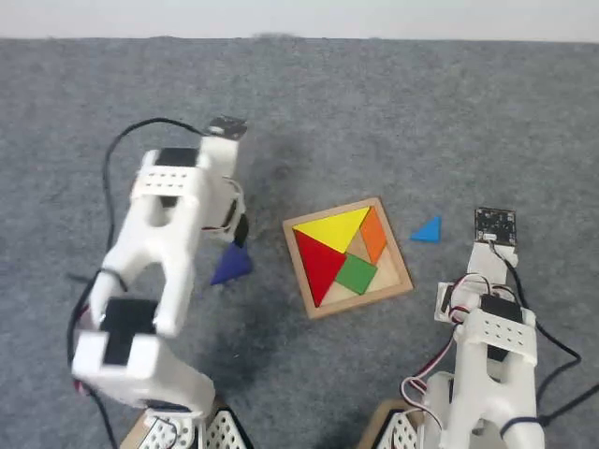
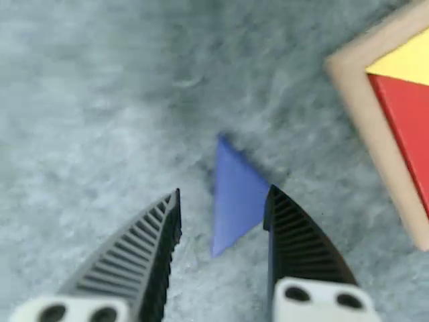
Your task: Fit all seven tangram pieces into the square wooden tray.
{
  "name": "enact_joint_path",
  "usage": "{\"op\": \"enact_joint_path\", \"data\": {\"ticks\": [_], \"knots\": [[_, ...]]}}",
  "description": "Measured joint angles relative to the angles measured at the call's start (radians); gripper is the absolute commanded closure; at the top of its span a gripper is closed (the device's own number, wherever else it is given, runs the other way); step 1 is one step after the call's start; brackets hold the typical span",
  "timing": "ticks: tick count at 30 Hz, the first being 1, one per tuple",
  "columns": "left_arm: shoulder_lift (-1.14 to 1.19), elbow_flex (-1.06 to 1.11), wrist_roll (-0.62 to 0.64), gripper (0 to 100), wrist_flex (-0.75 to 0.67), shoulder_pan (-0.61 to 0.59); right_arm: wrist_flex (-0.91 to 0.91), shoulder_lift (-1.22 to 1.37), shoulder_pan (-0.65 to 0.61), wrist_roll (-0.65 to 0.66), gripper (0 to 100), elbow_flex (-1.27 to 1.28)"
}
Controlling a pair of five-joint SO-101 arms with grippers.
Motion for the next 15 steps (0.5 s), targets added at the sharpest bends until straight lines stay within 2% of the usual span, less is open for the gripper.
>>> {"op": "enact_joint_path", "data": {"ticks": [3,9,12,15], "knots": [[-0.150,0.129,-0.035,80,-0.051,-0.009,0.000,0.000,0.003,0.000,97.5,0.000],[-0.485,0.525,-0.046,80,-0.255,-0.009,0.000,0.000,0.000,0.031,95.4,0.000],[-0.525,0.611,0.031,80,-0.328,-0.008,0.021,0.000,-0.002,0.054,93.1,-0.017],[-0.537,0.621,0.037,80,-0.364,-0.012,0.107,0.006,-0.002,0.055,92.9,-0.107]]}}
